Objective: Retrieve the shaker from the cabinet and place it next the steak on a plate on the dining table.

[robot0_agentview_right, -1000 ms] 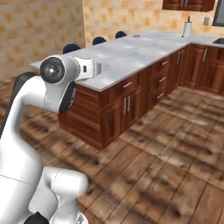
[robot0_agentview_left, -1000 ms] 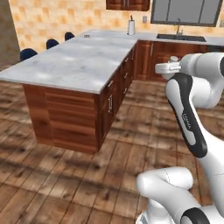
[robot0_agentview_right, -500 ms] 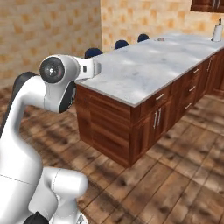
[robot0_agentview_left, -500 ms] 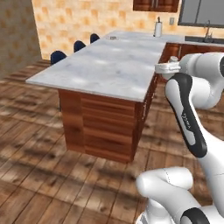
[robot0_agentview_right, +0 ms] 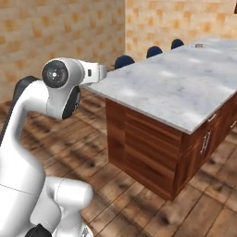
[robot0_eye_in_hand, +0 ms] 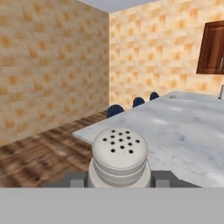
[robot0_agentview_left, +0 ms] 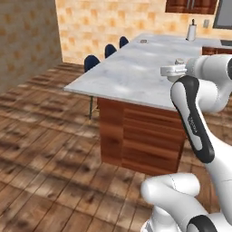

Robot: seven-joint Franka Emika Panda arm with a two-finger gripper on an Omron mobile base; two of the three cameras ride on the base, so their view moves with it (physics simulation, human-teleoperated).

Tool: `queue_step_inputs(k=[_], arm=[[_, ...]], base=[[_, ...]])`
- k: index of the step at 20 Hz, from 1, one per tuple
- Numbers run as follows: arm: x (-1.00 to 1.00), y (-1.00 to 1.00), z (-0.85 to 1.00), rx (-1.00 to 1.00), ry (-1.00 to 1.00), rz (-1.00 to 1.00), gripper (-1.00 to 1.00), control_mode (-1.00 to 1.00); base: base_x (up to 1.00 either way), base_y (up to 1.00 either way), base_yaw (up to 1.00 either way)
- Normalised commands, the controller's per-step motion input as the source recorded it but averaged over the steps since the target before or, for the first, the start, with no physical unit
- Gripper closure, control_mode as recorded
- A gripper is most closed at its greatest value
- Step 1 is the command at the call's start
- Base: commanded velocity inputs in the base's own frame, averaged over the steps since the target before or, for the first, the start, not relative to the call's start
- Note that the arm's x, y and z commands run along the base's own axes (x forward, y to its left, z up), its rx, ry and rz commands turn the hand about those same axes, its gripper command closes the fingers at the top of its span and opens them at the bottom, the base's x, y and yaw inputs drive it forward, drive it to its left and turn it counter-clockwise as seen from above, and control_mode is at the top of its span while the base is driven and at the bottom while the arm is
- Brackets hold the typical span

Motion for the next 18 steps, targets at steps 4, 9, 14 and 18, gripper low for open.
queue_step_inputs(k=[4,9,14,18], arm=[[0.0,0.0,0.0,0.0,0.0,0.0,1.0,1.0],[0.0,0.0,0.0,0.0,0.0,0.0,1.0,1.0],[0.0,0.0,0.0,0.0,0.0,0.0,1.0,1.0],[0.0,0.0,0.0,0.0,0.0,0.0,1.0,1.0]], base=[[0.8,0.86,0.11],[0.8,0.84,0.11],[0.86,0.79,0.11],[0.85,0.69,0.09]])
